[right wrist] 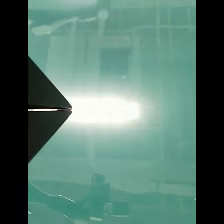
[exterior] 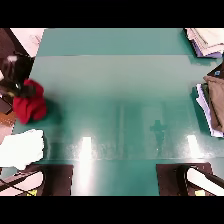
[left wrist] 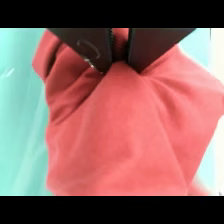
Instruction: Fold the shirts.
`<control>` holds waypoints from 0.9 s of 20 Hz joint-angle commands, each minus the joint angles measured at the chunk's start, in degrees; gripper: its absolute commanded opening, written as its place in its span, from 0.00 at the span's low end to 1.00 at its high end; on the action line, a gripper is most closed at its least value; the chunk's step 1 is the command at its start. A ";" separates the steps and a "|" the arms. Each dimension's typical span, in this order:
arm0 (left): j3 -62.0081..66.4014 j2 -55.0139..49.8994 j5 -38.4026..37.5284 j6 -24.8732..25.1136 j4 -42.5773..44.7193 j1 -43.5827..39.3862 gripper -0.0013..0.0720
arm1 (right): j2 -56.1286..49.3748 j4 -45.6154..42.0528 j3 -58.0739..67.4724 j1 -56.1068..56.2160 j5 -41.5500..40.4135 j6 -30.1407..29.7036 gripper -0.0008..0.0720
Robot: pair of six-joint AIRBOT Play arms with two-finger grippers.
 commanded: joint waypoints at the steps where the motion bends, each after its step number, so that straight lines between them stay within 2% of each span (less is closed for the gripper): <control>1: 15.26 3.34 -6.84 16.26 -18.25 -6.84 0.05 | 0.00 0.09 2.16 0.04 -1.68 0.04 0.04; 4: 27.23 3.45 -10.45 20.57 -28.02 -17.18 0.05 | 0.00 0.09 5.46 0.04 -2.64 0.04 0.04; 8: 29.81 1.27 -7.32 26.25 -29.79 -30.77 0.05 | 0.00 0.09 9.57 0.04 -2.64 0.04 0.04; 11: 29.81 -6.49 -7.98 26.49 -29.81 -35.74 0.05 | 0.02 0.15 10.93 0.04 -2.45 0.04 0.04; 14: 29.81 -16.09 -3.52 25.77 -30.53 -36.20 0.06 | 0.02 0.35 10.86 0.04 -1.97 0.04 0.04; 16: 29.81 -20.41 -0.92 22.40 -28.92 -35.63 0.84 | 0.02 0.28 10.86 0.04 -1.42 0.04 0.04; 17: 29.81 -21.33 -1.09 19.65 -27.89 -34.73 0.94 | 0.00 0.24 10.84 0.04 -1.49 0.02 0.04; 18: 29.83 -21.40 -2.78 18.10 -26.91 -33.31 0.94 | -0.02 0.20 10.84 0.04 -1.57 0.02 0.04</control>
